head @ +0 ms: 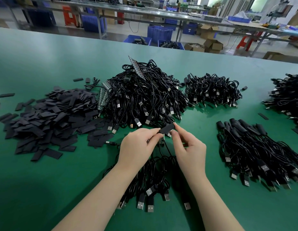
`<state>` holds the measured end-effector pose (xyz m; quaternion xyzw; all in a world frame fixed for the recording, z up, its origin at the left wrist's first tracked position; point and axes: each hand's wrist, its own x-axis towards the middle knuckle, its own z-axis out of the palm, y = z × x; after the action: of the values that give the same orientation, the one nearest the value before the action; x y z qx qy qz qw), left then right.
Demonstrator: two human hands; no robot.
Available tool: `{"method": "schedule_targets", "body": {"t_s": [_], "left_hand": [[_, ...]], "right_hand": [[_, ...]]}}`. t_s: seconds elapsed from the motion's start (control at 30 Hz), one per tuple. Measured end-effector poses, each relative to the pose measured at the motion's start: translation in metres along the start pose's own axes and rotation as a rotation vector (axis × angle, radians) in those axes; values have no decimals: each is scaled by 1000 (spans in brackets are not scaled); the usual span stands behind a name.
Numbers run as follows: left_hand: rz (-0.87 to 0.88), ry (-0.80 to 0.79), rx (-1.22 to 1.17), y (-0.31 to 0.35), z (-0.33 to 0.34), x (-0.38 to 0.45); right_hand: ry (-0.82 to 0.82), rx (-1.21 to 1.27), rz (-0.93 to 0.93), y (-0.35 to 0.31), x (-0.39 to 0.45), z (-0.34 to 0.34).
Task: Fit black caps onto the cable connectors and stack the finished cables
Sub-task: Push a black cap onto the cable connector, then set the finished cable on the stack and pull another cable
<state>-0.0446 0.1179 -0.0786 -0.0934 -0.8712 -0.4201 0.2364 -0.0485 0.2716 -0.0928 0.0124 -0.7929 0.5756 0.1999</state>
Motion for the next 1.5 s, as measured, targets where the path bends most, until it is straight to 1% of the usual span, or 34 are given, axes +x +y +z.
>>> {"method": "schedule_targets", "body": {"t_s": [0.13,0.3,0.47,0.53,0.63,0.7,0.77,0.87,0.97,1.03,1.13,1.2,1.23,1.3,1.33,1.4,1.43,1.47,1.5], "left_hand": [[13,-7,16,0,-1,0],[20,-14,62,1,-1,0],[-3,-10,48,1,0,0],[-17,-11,39,1,-1,0],[-26,-20,-4,0,-1,0],[-3,-68,-10,0,-1,0],[38,-116,5,1,-1,0],[63,-119,36,1,-1,1],[103,-82,193,0,-2,2],[96,-69,231,-1,-2,3],[77,-106,158,-4,-3,4],[98,-138,153,-4,-2,5],[105,-130,135,-3,-2,5],[74,-77,54,-2,-2,4],[47,-52,22,-2,-3,4],[13,-13,38,-4,-5,4],[0,3,65,-5,-5,4],[-21,11,100,-6,-4,5],[-51,0,138,-7,-4,5]], "right_hand": [[7,-15,5,2,2,-3],[-4,-60,-37,-3,3,-7],[-18,-55,-8,-4,2,-5],[-23,-23,13,-7,1,-4],[-88,79,118,-9,2,-2],[-156,107,158,-11,2,0],[-177,184,188,-13,2,0],[-144,314,248,-17,3,-2],[-50,367,315,-16,5,-4],[-14,409,344,-17,6,-6],[-78,352,286,-19,4,-4],[-139,291,232,-20,0,0],[-140,287,216,-22,-1,0],[-72,354,206,-32,2,-4],[-6,430,216,-38,7,-11],[135,597,217,-51,24,-37],[211,569,172,-56,32,-54],[280,416,100,-60,41,-72],[332,172,34,-62,50,-90]]}}
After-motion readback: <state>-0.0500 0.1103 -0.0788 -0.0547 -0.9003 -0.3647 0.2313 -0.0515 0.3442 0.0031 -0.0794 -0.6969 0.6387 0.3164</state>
